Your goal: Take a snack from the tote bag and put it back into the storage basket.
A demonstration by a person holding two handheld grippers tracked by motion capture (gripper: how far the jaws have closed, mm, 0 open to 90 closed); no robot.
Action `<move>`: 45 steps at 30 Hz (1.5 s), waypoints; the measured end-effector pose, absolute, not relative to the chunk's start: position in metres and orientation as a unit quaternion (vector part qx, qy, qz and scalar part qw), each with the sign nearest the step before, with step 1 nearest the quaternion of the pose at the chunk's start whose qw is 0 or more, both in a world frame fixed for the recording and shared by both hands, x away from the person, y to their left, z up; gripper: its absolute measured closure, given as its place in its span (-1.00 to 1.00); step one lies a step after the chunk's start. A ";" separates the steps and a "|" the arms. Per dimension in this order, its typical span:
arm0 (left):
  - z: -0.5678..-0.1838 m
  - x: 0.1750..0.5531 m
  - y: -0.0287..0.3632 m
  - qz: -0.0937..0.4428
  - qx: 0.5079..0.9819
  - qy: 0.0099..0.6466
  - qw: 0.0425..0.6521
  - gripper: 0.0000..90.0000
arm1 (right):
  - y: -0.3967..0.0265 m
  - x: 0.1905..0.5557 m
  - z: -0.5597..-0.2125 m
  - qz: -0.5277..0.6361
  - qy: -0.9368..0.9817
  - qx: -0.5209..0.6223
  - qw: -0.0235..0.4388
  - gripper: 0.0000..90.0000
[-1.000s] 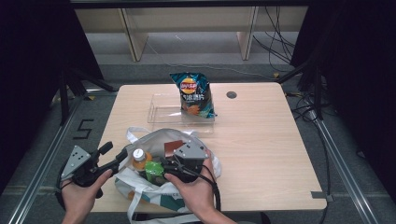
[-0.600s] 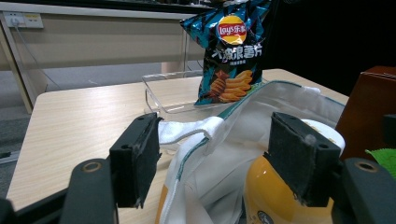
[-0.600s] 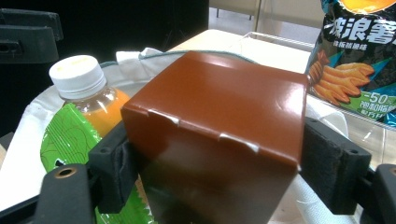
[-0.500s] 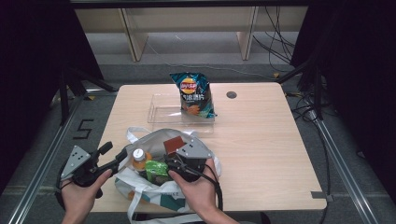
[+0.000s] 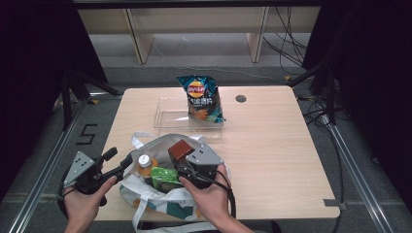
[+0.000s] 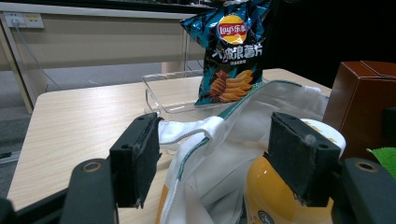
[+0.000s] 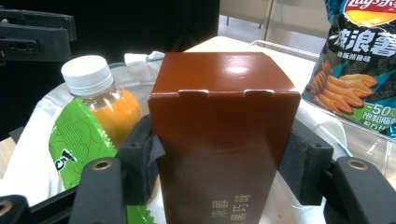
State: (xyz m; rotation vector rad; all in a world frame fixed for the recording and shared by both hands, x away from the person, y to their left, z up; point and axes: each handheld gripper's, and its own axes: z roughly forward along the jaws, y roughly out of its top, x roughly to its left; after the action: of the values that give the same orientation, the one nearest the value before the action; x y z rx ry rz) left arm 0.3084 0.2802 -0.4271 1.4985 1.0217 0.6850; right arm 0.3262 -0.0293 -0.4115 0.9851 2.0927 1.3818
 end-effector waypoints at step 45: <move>-0.426 0.310 0.278 0.294 0.632 0.433 0.572 -0.25 | -0.064 0.322 -0.354 0.577 0.705 0.356 0.209 -0.13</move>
State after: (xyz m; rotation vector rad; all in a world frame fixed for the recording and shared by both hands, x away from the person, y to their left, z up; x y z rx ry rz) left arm 0.3105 0.2784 -0.4262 1.4827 1.0145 0.6897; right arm 0.3225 -0.0636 -0.3542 0.9898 1.9621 1.6053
